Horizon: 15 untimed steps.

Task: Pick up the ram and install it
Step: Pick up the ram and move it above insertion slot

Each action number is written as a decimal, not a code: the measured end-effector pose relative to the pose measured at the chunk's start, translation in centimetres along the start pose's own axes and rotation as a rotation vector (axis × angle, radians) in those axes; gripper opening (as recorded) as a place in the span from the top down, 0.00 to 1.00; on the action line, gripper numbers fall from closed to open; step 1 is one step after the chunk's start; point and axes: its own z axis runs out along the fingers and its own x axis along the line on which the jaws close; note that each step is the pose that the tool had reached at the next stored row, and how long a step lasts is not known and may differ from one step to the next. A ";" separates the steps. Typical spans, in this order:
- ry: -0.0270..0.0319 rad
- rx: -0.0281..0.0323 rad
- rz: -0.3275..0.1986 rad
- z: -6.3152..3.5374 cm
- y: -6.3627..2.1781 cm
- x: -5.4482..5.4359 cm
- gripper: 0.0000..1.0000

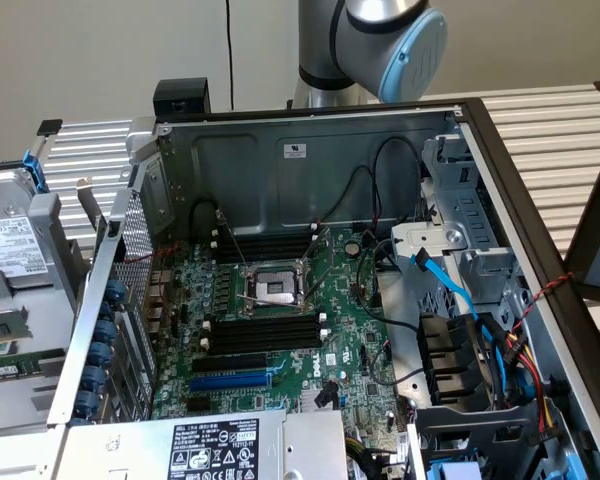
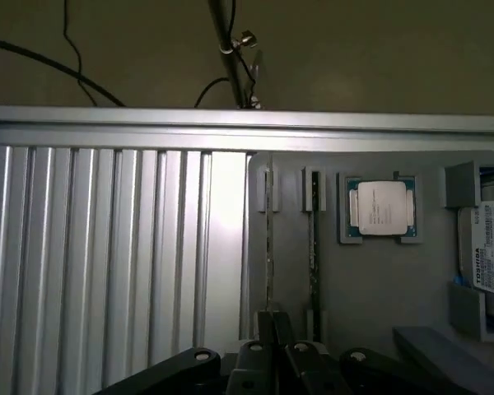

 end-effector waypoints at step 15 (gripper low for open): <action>-0.0032 -0.0013 0.023 -6.18 -0.43 0.5 0.87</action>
